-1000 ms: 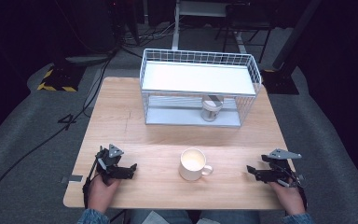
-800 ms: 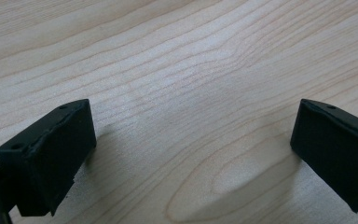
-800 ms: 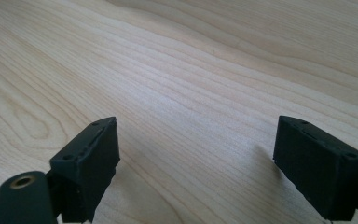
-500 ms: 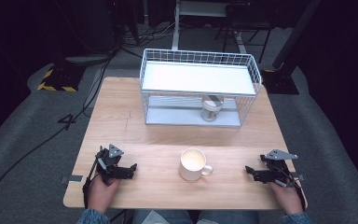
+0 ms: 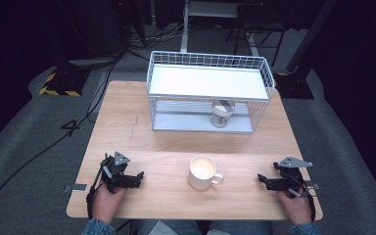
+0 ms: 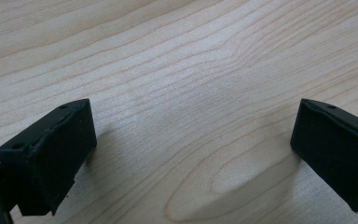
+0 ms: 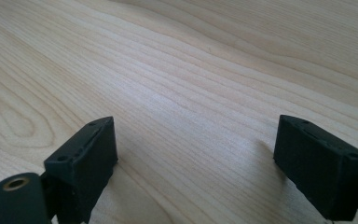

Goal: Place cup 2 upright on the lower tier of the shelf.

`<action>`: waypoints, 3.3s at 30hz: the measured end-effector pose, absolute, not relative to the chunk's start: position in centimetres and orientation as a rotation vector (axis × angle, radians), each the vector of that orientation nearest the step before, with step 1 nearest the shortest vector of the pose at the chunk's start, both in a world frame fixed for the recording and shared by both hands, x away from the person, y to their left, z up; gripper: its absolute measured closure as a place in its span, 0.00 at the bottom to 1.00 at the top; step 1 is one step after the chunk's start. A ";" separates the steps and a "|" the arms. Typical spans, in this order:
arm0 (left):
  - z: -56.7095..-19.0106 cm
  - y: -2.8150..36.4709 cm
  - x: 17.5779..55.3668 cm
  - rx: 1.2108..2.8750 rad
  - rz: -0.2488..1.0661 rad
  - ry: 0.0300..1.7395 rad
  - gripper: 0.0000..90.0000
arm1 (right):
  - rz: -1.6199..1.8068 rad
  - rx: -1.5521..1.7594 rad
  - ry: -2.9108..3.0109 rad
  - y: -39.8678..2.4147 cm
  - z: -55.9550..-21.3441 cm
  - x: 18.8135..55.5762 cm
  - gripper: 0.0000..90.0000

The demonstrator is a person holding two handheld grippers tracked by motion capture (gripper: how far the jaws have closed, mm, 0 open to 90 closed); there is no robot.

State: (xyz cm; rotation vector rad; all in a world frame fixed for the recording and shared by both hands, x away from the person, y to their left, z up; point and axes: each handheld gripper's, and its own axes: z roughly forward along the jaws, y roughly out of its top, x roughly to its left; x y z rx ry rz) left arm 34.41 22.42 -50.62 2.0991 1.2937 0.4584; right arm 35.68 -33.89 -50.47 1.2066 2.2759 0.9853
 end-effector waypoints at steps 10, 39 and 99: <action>-50.6 22.3 34.5 2.106 0.454 1.283 0.01 | 0.979 1.219 2.266 -33.8 -50.5 35.7 0.14; -46.5 18.8 32.4 2.015 0.428 1.061 0.00 | 0.978 1.227 2.261 -33.7 -50.5 35.8 0.14; -44.6 6.6 31.6 2.008 0.255 0.616 0.00 | 0.976 1.227 2.260 -33.7 -50.5 35.8 0.14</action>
